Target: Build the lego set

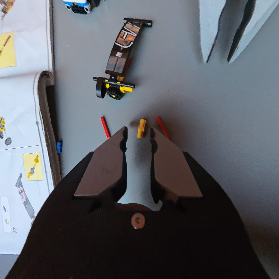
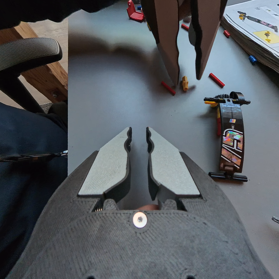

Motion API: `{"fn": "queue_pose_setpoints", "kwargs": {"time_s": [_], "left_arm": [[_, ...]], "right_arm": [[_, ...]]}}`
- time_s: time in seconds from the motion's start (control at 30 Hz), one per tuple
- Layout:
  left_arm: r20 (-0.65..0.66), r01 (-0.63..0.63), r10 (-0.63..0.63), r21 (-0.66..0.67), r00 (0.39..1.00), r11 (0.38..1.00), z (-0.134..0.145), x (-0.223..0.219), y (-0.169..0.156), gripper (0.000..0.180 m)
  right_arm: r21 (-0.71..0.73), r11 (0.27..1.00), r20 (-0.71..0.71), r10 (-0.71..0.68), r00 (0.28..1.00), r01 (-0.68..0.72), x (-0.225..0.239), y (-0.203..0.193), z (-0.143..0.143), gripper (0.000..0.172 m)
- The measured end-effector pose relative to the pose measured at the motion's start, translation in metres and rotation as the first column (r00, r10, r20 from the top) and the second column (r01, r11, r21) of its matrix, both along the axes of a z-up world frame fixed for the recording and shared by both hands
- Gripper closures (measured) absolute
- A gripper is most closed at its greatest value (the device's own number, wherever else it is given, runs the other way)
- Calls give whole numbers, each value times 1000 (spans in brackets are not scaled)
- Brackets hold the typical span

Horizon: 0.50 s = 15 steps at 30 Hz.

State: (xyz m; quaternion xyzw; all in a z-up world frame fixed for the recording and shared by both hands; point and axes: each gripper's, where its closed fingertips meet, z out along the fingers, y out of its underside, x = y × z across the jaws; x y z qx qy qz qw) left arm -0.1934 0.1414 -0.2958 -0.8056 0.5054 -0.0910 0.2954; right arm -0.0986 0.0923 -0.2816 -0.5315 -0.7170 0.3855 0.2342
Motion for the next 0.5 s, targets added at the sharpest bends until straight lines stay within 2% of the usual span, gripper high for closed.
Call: {"fn": "queue_pose_setpoints", "kwargs": {"time_s": [0.07,0.1,0.13,0.3,0.5], "left_arm": [[15,8,-8,-11,1000,1000,-1,2,-1,160],[21,10,-10,-16,1000,1000,-2,3,-1,171],[26,7,-7,-11,1000,1000,-2,3,-1,175],[14,-67,67,7,998,998,-2,-2,-7,175],[22,-195,195,-2,981,981,-1,-17,-49,175]], "right_arm": [[-9,1000,-20,9,1000,-9,1,-1,3,158],[-10,1000,-29,14,999,-14,1,-2,5,160],[-11,1000,-38,19,999,-19,1,-3,6,161],[1,999,-85,45,995,-45,4,-6,12,164],[40,999,-153,29,988,-23,-3,0,20,167]]}}
